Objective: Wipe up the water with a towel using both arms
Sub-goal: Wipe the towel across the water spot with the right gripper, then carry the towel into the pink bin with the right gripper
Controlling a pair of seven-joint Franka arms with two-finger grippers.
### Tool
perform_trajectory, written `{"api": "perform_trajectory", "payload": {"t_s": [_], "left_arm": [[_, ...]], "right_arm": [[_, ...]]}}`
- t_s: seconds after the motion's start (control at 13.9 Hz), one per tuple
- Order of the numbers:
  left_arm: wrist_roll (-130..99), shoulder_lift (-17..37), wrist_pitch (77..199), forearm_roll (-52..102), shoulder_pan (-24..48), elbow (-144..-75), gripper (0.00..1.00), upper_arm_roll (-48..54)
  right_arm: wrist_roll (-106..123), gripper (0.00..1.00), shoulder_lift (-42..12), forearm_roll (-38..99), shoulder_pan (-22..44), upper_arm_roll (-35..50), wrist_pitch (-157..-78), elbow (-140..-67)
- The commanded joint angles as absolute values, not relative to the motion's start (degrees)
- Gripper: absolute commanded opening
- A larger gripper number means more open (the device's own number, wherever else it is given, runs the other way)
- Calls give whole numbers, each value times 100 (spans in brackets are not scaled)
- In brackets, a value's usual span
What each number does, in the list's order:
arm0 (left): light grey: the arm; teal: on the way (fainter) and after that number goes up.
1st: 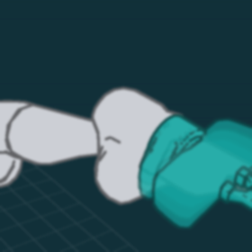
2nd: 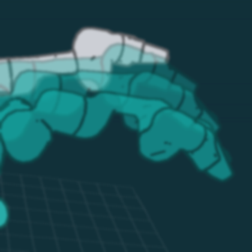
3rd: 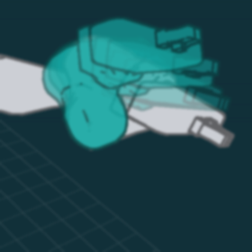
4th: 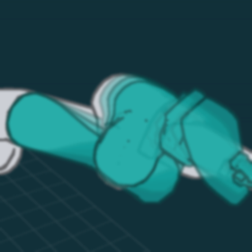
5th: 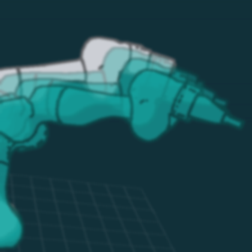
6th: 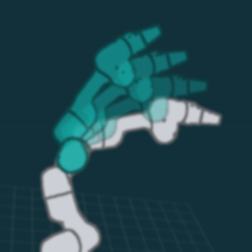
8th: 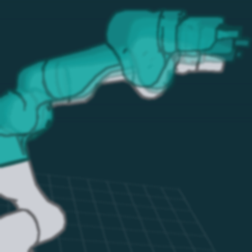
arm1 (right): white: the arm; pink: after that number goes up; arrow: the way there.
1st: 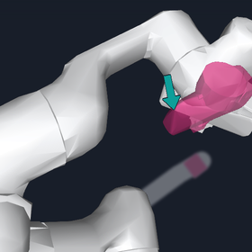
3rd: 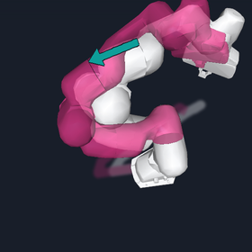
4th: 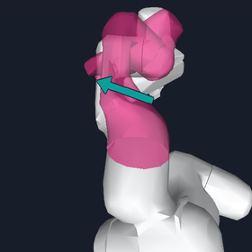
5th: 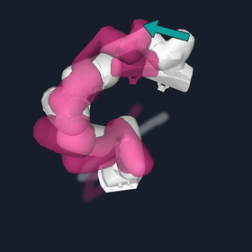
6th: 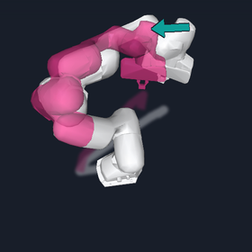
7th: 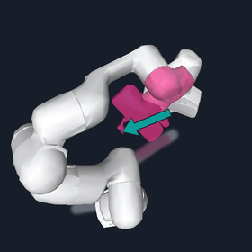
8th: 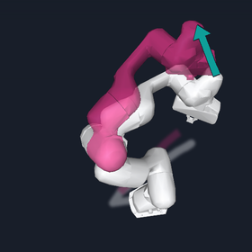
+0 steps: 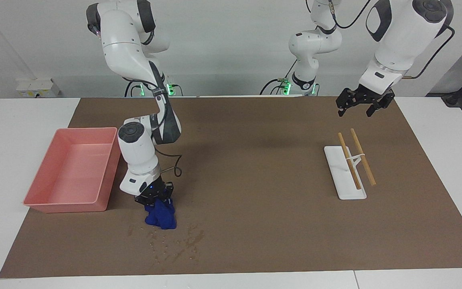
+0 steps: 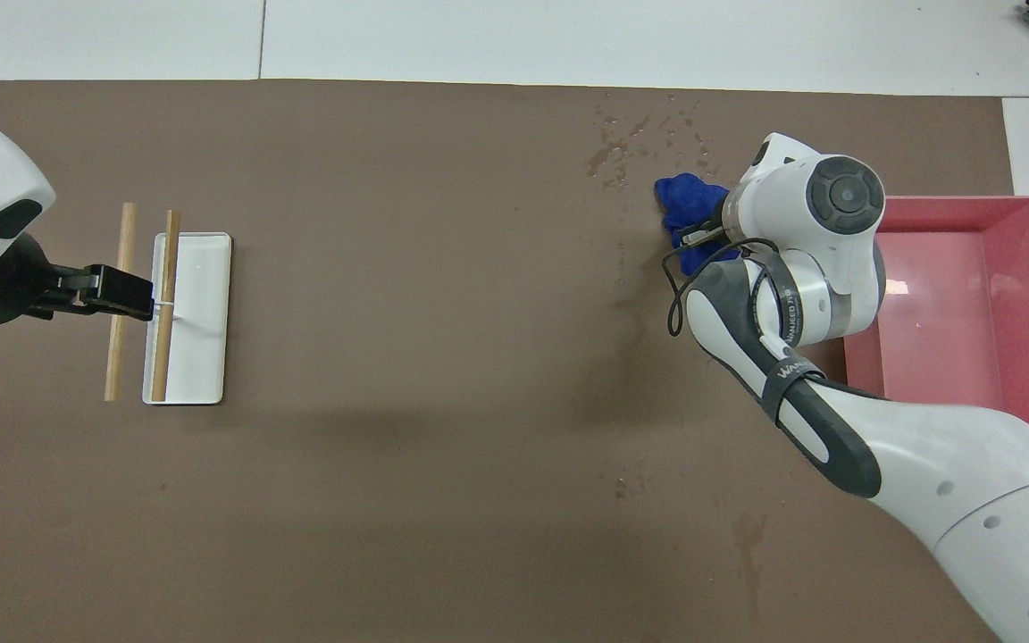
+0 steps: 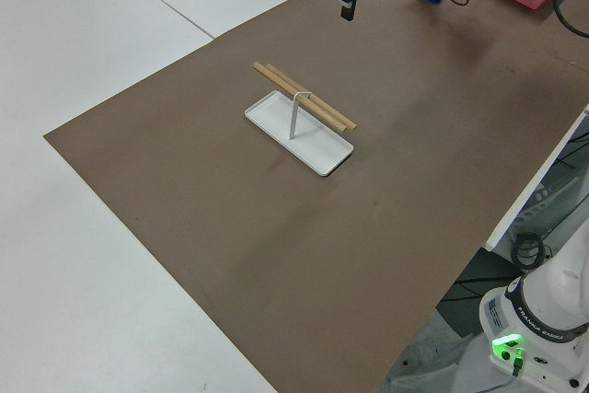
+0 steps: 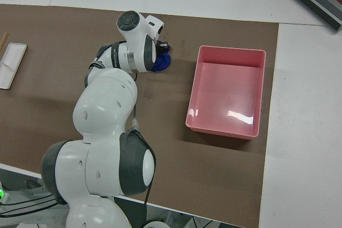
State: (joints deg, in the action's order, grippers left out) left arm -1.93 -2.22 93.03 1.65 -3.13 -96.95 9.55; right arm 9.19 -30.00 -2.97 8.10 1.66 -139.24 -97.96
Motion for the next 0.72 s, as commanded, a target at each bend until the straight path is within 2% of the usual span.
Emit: {"api": "perform_trajectory", "payload": {"t_s": [0.0,0.22,0.5,0.65], "left_arm": [[-70,-387,9272,123,-35,-9861,100,554],[-70,-387,9229,123,-114,-9791,100,597],[-70,-404,9106,114,-132,-9704,100,598],[-62,-212,8625,114,-316,-9100,100,711]], "right_arm": [[976,0,-2797,-448,756,202,-13134,-9439],[993,0,-2295,-466,756,185,-12238,-9291],[1439,0,-1769,-642,633,150,-10603,-8588],[2149,0,-1286,-956,379,132,-10285,-8587]]}}
